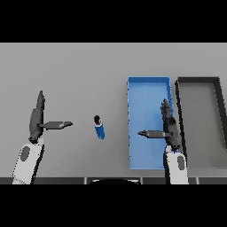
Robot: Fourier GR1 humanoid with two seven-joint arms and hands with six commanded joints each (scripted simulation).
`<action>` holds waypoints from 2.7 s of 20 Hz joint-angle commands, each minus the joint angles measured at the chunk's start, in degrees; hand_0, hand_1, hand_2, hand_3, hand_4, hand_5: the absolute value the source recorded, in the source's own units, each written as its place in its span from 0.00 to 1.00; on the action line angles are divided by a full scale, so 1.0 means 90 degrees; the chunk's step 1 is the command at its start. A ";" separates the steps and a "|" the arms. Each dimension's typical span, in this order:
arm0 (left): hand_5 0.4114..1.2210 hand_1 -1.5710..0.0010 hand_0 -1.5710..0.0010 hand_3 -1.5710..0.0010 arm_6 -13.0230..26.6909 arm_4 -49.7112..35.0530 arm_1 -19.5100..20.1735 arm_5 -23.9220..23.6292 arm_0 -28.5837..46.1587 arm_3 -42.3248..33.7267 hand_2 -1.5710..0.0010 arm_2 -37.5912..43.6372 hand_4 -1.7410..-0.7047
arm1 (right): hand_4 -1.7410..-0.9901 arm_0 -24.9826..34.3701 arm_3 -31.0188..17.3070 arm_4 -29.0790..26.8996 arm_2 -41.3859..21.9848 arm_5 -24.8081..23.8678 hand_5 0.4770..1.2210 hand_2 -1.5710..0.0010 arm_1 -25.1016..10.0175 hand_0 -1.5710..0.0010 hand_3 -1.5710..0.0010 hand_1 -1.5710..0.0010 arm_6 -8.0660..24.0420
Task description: Pick up the blue pipe and place it into the blue bin.
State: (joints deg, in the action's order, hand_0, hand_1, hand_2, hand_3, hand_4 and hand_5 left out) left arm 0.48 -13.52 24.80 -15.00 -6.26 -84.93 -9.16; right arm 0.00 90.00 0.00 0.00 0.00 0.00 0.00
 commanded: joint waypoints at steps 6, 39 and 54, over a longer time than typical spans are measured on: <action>0.22 1.00 1.00 1.00 -0.0055 -0.0091 0.0077 0.0134 -0.0090 0.0172 1.00 0.0102 0.64 | 0.69 0.0111 -0.0089 0.0072 -0.0054 -0.0086 0.19 1.00 0.0104 1.00 1.00 1.00 0.0077; 0.07 1.00 1.00 1.00 -0.0554 0.0793 -0.0461 0.3215 -0.0446 0.0399 1.00 -0.2237 0.55 | 0.71 -0.0655 0.0941 0.1303 -0.0888 0.0163 0.18 1.00 -0.0597 1.00 1.00 1.00 -0.0140; 0.71 0.36 0.43 0.36 -0.0878 0.0724 -0.1588 0.3054 -0.0790 0.1091 0.34 -0.2313 0.21 | 0.73 -0.0711 0.0955 0.1145 -0.0816 0.0226 0.17 1.00 -0.0599 1.00 1.00 1.00 -0.0195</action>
State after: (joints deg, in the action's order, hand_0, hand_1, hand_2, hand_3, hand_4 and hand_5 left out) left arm -7.68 -7.00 10.51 12.58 -13.36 -75.13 -29.98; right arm -6.39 98.60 10.31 -7.34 2.03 -5.40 -1.76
